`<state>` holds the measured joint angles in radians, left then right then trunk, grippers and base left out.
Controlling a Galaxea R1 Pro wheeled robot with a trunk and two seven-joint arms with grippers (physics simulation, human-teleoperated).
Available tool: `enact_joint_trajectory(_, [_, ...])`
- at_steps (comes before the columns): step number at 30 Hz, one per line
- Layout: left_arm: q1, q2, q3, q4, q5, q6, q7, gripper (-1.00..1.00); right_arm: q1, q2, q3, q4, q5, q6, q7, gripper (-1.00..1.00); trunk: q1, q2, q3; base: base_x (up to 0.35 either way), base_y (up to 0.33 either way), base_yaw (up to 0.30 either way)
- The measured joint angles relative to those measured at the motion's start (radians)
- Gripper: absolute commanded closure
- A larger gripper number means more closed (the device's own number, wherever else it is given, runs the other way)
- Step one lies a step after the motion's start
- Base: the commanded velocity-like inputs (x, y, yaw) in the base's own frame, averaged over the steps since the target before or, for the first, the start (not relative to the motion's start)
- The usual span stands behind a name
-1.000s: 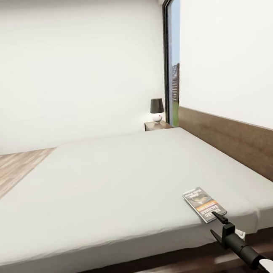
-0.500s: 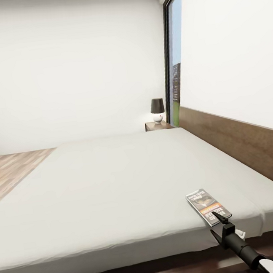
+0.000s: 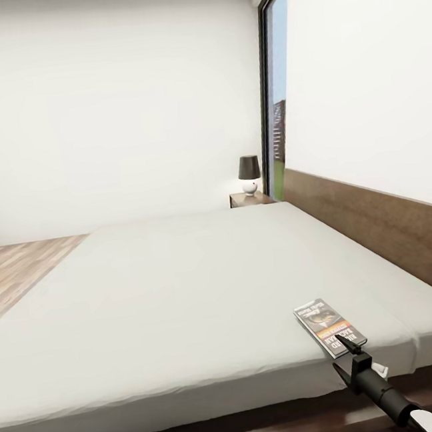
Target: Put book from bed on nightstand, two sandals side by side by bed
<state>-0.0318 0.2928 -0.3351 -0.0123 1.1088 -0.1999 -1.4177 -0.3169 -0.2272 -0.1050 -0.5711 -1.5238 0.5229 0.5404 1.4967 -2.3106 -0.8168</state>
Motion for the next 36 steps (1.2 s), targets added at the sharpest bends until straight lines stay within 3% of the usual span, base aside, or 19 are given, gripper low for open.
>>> enact_joint_trajectory(36, [0.0,0.0,0.0,0.0,0.0,0.0,0.001,-1.0,0.0,0.0,-0.001,0.001,-0.001,0.001,-0.003,-1.0,0.0,0.0,0.0,0.0,0.0,0.0])
